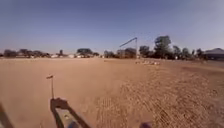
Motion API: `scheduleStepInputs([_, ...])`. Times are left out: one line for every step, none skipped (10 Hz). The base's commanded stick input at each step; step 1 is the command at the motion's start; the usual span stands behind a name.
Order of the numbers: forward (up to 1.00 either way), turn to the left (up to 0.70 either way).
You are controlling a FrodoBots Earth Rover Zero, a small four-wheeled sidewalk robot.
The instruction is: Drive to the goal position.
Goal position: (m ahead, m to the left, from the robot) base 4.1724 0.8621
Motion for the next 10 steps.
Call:
scheduleStepInputs([1.00,-0.05])
scheduleStepInputs([1.00,-0.38])
scheduleStepInputs([1.00,-0.38])
scheduleStepInputs([1.00,-0.27])
scheduleStepInputs([1.00,-0.04])
scheduleStepInputs([1.00,0.00])
scheduleStepInputs([1.00,0.00])
scheduleStepInputs([1.00,0.00])
scheduleStepInputs([1.00,0.00])
scheduleStepInputs([1.00,0.00])
